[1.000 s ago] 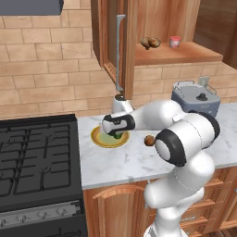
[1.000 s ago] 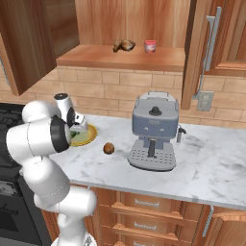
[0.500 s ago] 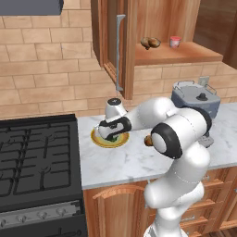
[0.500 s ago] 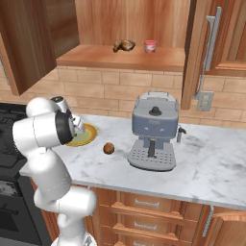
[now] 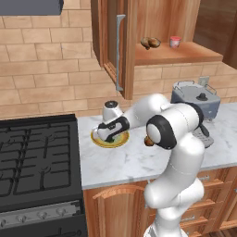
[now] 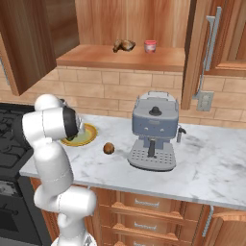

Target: Pick the avocado and bread from the counter and place them on the plate. Then pick the jam from the cabinet and place it next to the plate. Lastly close the cabinet door.

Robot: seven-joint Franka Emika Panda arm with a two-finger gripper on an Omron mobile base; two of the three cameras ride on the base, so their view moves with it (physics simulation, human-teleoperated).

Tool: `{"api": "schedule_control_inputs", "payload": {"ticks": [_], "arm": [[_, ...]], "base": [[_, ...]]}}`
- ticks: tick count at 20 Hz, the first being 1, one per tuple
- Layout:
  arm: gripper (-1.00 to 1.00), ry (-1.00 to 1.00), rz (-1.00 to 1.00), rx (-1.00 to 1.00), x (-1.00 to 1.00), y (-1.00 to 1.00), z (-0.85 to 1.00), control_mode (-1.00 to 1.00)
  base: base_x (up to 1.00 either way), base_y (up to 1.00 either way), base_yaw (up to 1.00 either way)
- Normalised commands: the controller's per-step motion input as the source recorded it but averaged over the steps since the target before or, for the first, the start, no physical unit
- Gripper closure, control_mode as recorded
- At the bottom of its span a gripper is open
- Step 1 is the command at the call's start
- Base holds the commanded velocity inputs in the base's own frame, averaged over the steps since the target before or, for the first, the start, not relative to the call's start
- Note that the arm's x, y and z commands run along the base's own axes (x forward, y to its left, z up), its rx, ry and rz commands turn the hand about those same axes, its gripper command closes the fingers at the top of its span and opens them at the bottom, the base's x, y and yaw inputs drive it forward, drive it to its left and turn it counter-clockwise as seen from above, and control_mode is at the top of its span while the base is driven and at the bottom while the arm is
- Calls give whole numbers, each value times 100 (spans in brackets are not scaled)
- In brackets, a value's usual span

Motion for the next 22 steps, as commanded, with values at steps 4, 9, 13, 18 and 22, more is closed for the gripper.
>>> {"api": "schedule_control_inputs", "payload": {"ticks": [4,9,13,18,22], "arm": [[100,0,6,0,19,0,-21,-100],[100,0,6,0,13,0,-19,-100],[100,0,5,0,12,1,-14,-100],[-100,0,4,0,11,4,-5,-100],[-100,-10,1,0,1,0,0,-100]], "base": [[0,0,0],[0,0,0],[0,0,0],[0,0,0],[0,0,0]]}}
